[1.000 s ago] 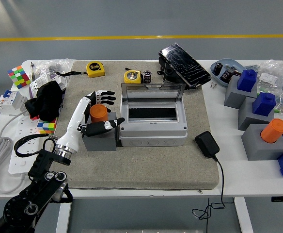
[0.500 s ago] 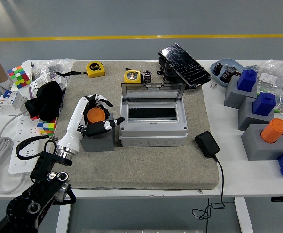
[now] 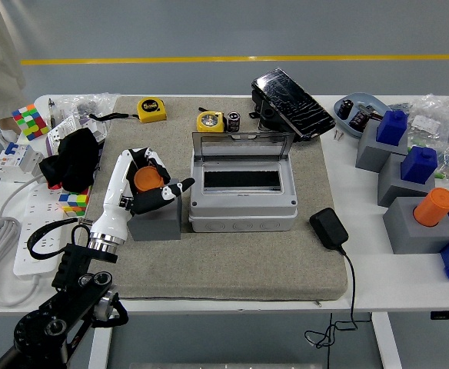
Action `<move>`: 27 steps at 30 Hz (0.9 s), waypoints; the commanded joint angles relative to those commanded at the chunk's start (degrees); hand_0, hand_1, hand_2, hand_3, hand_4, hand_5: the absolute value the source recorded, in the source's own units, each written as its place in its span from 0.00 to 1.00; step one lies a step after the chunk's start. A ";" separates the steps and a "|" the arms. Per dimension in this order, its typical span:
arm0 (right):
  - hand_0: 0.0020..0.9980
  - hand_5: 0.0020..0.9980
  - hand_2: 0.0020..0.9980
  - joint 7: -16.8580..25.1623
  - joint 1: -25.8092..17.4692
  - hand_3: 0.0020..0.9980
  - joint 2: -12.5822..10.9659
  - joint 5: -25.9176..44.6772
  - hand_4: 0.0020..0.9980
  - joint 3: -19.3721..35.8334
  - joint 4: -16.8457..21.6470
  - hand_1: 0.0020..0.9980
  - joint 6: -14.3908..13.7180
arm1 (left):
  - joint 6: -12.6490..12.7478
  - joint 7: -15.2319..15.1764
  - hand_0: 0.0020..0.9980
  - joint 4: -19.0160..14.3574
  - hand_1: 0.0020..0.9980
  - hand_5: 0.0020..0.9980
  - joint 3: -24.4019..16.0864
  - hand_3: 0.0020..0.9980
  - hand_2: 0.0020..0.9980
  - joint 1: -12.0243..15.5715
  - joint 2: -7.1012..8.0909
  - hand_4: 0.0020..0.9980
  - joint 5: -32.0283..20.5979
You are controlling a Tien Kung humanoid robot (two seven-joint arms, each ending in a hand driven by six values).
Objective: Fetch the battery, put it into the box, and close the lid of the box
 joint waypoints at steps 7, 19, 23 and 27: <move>0.64 0.60 0.68 -0.05 -0.21 0.61 0.02 -0.29 1.00 0.53 0.00 0.67 -0.05 | -0.90 8.17 0.02 -8.39 0.02 0.00 2.66 0.18 0.12 -1.69 2.26 1.00 10.52; 0.64 0.60 0.68 0.03 0.14 0.61 0.12 0.75 1.00 -0.49 0.00 0.67 -0.05 | -2.55 28.26 0.01 -10.32 0.03 0.00 16.39 0.19 0.13 -14.61 5.12 1.00 27.95; 0.64 0.60 0.68 -0.15 0.14 0.61 0.10 0.38 1.00 -0.18 0.00 0.67 -0.04 | -3.01 32.37 0.01 -7.27 0.04 0.02 19.75 0.21 0.14 -18.24 3.77 1.00 28.95; 0.64 0.60 0.68 -0.27 0.13 0.61 0.04 0.25 1.00 -0.12 0.00 0.67 -0.03 | -3.29 35.21 0.01 -3.80 0.05 0.04 21.81 0.22 0.15 -20.91 1.95 1.00 29.68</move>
